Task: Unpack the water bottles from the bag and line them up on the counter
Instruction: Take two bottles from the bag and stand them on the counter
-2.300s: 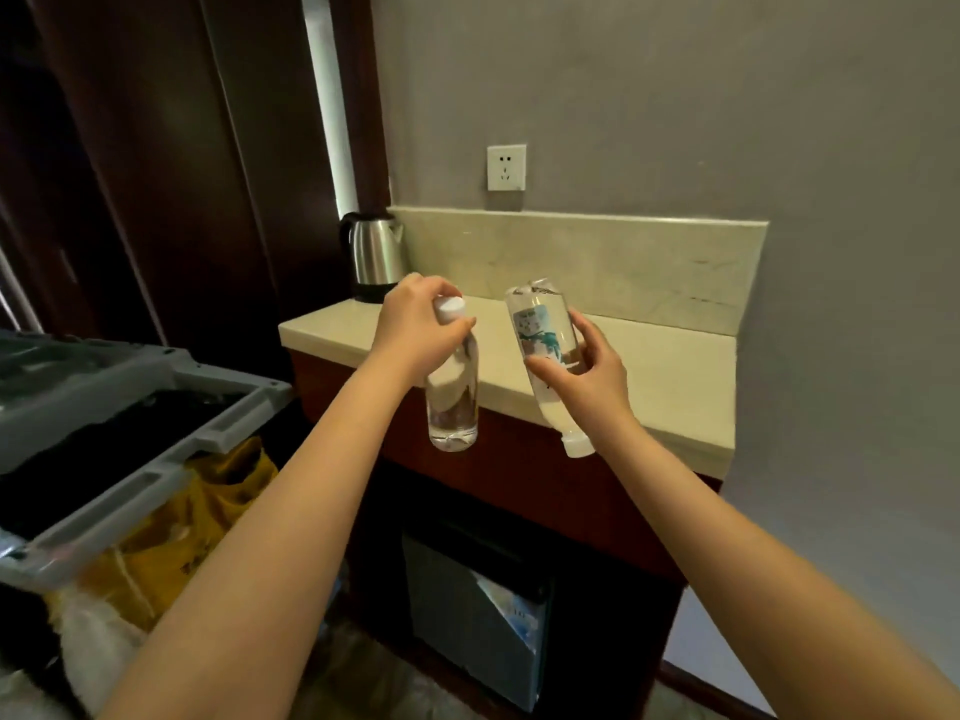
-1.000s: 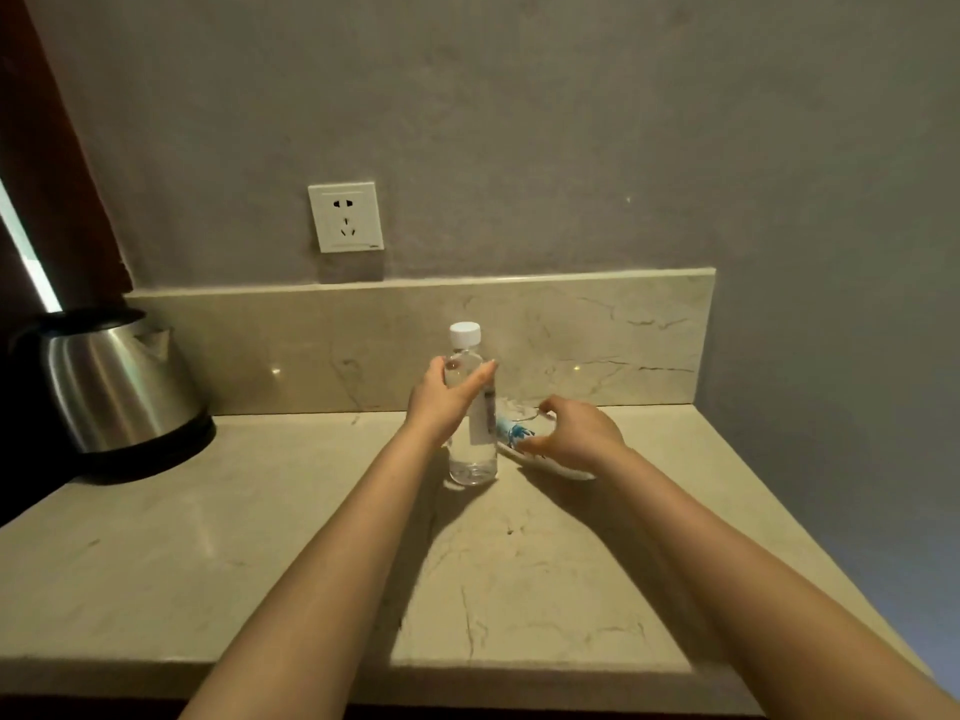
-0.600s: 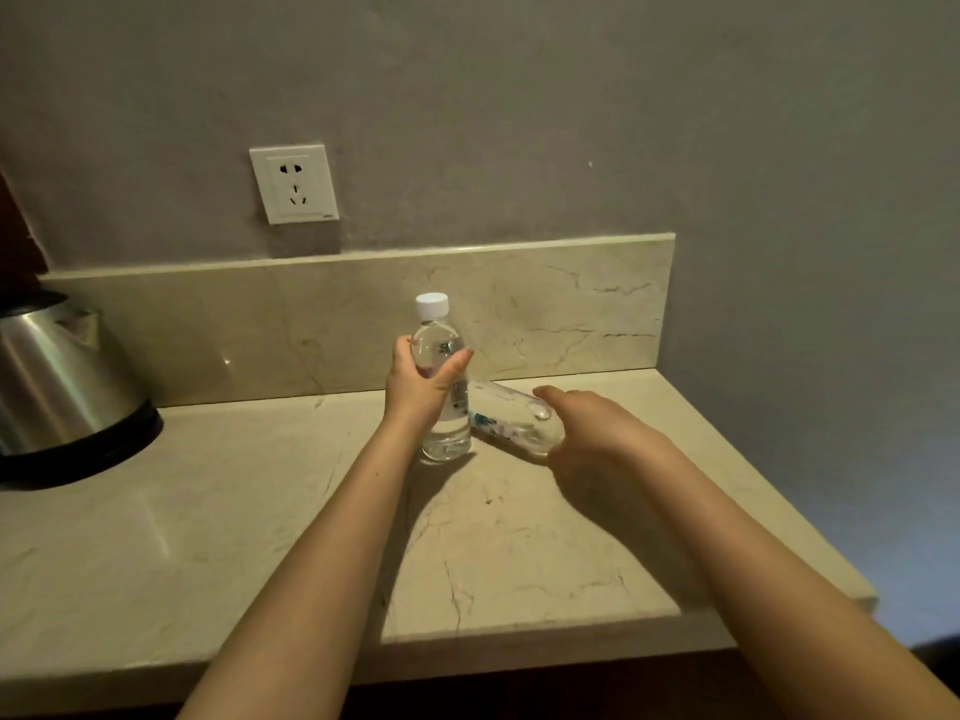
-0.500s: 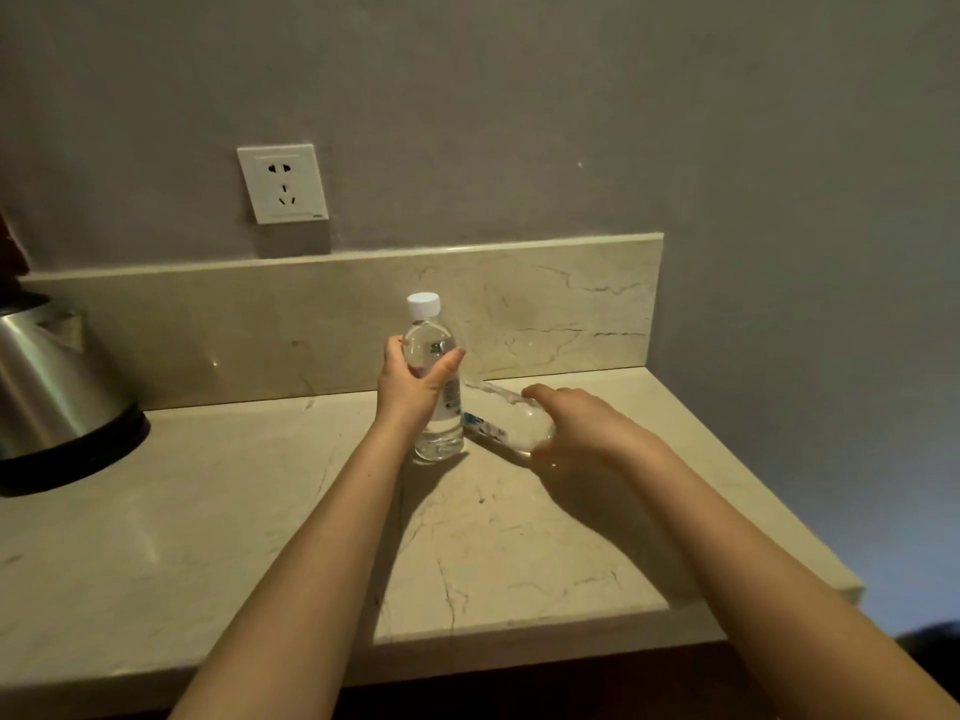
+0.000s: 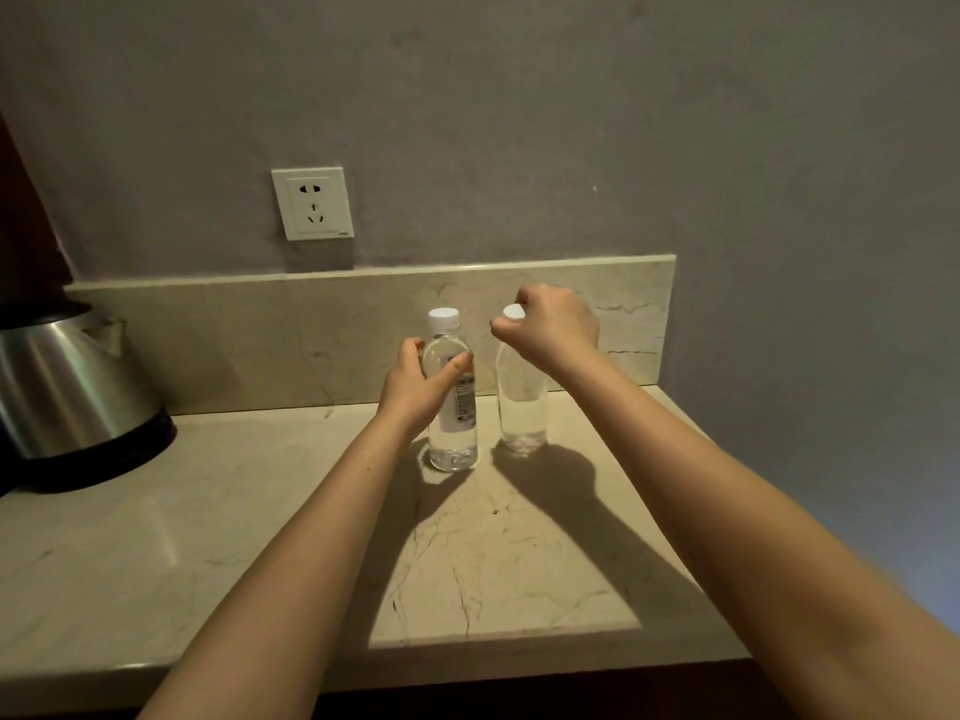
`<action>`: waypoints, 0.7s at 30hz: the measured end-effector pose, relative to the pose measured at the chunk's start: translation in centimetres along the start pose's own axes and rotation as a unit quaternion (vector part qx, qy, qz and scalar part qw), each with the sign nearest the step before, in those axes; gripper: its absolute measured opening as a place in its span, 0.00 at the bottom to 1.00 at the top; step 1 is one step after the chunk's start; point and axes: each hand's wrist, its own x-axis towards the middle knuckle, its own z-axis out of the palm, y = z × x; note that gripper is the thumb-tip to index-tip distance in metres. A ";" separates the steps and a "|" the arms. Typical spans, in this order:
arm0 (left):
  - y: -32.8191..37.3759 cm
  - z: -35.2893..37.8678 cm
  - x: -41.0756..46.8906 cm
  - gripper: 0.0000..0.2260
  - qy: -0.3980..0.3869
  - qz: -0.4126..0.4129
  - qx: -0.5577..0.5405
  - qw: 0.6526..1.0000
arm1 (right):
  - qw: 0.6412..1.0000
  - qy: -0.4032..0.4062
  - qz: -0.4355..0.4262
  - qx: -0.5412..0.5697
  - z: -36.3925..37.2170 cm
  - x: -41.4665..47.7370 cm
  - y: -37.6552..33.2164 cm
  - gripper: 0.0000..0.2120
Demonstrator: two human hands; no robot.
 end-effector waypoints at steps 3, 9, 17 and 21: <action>1.2 -0.9 0.5 0.28 0.010 0.031 0.004 0.999 | 0.998 -0.009 0.035 -0.047 0.5 1.5 -0.5 0.17; 4.3 -1.6 1.6 0.22 0.003 0.087 0.077 0.993 | 0.996 -0.073 0.037 -0.017 0.2 2.6 1.7 0.27; 2.8 -1.0 0.5 0.33 -0.019 0.037 0.026 0.999 | 0.913 -0.151 0.078 0.370 2.1 -2.0 7.6 0.41; -0.9 -0.4 -1.3 0.30 -0.056 -0.030 0.008 0.998 | 0.792 -0.273 0.182 0.515 5.0 -4.9 9.6 0.44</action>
